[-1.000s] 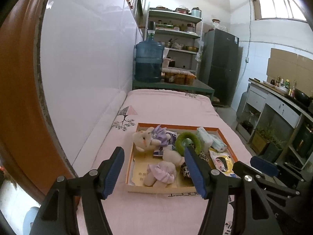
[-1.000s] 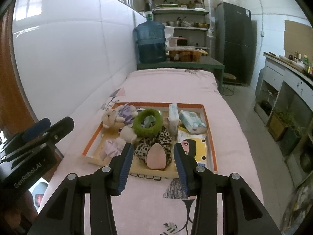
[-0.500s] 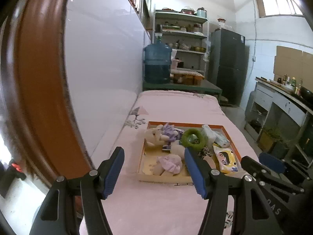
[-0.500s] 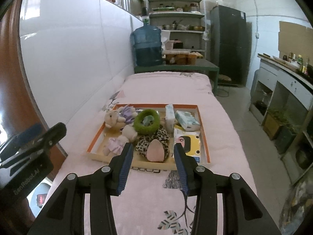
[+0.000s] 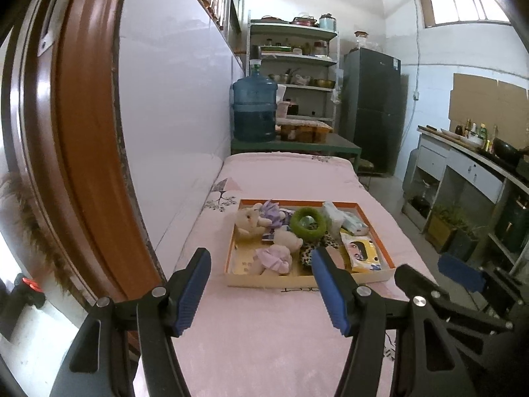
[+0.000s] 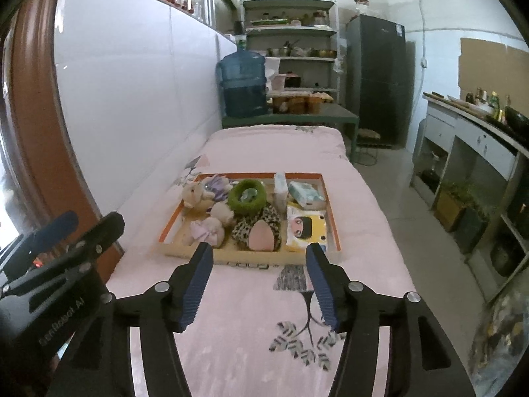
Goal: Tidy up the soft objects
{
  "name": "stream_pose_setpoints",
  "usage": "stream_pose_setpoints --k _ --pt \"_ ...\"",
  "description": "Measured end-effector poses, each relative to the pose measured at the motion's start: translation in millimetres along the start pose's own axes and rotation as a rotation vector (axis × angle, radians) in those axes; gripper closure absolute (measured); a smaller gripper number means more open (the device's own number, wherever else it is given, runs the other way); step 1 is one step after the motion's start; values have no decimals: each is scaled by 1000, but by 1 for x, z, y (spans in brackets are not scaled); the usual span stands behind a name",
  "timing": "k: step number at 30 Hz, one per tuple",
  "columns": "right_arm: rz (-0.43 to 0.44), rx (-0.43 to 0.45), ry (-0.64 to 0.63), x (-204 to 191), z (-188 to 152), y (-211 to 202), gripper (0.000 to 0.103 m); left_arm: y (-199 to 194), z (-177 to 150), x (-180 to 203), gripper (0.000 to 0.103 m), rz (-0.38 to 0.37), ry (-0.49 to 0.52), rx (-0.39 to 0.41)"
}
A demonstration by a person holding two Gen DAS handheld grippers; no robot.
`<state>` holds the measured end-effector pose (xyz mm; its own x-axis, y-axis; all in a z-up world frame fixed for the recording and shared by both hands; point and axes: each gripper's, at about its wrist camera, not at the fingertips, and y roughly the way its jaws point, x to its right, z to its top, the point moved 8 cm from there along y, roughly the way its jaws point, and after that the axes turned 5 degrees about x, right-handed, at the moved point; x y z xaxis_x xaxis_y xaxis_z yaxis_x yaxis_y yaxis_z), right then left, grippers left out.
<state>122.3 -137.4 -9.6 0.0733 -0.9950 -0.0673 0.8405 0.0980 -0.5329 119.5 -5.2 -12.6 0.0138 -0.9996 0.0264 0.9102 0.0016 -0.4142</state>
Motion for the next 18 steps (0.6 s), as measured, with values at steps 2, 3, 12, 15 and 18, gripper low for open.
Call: stream_pose_setpoints --k 2,3,12,15,18 --pt "-2 -2 13 2 -3 -5 41 -4 -1 -2 40 -6 -10 2" --pt "-2 -1 21 3 -5 -9 41 -7 -1 -2 40 -9 -15 3" --pt "-45 28 -16 -7 -6 -32 41 -17 3 -5 40 -2 -11 12" --pt "-46 28 -24 -10 -5 -34 41 -19 3 -4 40 3 1 7" --pt "-45 31 -14 -10 -5 -34 41 -21 2 -4 40 5 8 7"
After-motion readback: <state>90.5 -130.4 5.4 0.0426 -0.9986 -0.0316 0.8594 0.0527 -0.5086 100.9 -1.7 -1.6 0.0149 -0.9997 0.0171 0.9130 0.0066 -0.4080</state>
